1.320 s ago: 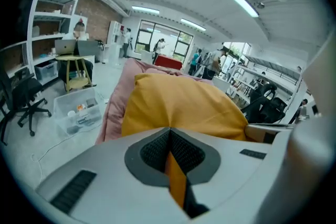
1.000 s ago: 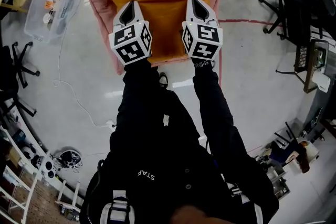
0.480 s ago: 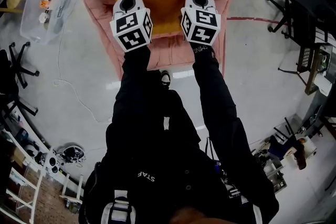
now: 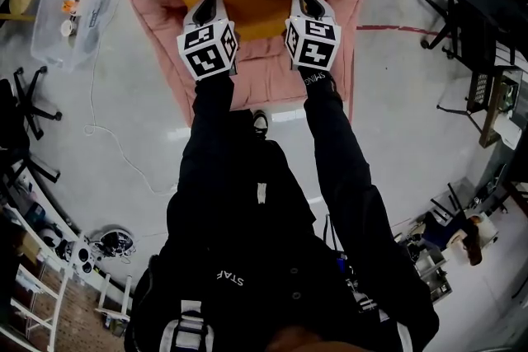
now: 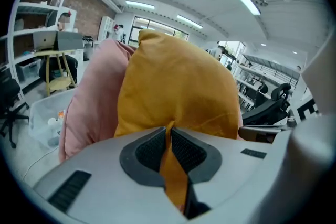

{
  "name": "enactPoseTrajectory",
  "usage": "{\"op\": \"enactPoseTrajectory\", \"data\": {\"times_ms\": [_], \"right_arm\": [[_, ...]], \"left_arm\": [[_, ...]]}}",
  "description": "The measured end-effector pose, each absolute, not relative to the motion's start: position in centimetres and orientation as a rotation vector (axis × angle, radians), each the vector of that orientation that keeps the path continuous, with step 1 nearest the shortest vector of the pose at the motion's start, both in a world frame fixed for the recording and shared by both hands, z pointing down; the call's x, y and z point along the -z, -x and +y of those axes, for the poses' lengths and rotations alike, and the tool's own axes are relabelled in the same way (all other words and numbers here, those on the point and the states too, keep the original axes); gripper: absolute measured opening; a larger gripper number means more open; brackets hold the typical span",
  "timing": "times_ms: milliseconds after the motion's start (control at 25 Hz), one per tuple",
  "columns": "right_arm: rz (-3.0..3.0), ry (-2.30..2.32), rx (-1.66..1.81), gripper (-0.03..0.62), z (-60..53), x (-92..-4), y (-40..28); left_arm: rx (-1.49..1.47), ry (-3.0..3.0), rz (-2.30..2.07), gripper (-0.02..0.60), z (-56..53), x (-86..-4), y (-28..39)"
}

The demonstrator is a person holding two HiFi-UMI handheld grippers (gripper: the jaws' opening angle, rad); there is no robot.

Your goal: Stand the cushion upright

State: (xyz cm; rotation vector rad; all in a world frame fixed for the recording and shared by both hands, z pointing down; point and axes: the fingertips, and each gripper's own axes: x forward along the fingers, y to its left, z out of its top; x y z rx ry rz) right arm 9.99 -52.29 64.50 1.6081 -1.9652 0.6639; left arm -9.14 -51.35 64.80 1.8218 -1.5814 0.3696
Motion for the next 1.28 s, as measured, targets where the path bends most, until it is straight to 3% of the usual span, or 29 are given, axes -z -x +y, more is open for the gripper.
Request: {"op": "enactPoseTrajectory", "data": {"times_ms": [80,200,600,1280], "right_arm": [[-1.972,-1.628,-0.677,0.106,-51.3,-63.6,-10.7],[-2.004,-1.639,-0.686,0.108,-48.8,-61.1,-11.1],[-2.217,-1.685,-0.596,0.016,-34.9,-48.2,-9.8],[-2.423,-1.598,-0.382,0.014,-14.9,-27.5,-8.3]], "left_arm": [[-0.375,-1.822,-1.597,0.017,-50.1,-64.0,9.0],[-0.347,-1.831,-1.633,0.017,-47.7,-61.6,9.3],[-0.175,-1.933,-1.721,0.014,-34.9,-48.9,8.2],[-0.175,-2.188,-1.607,0.002,-15.5,-29.5,2.0]]}}
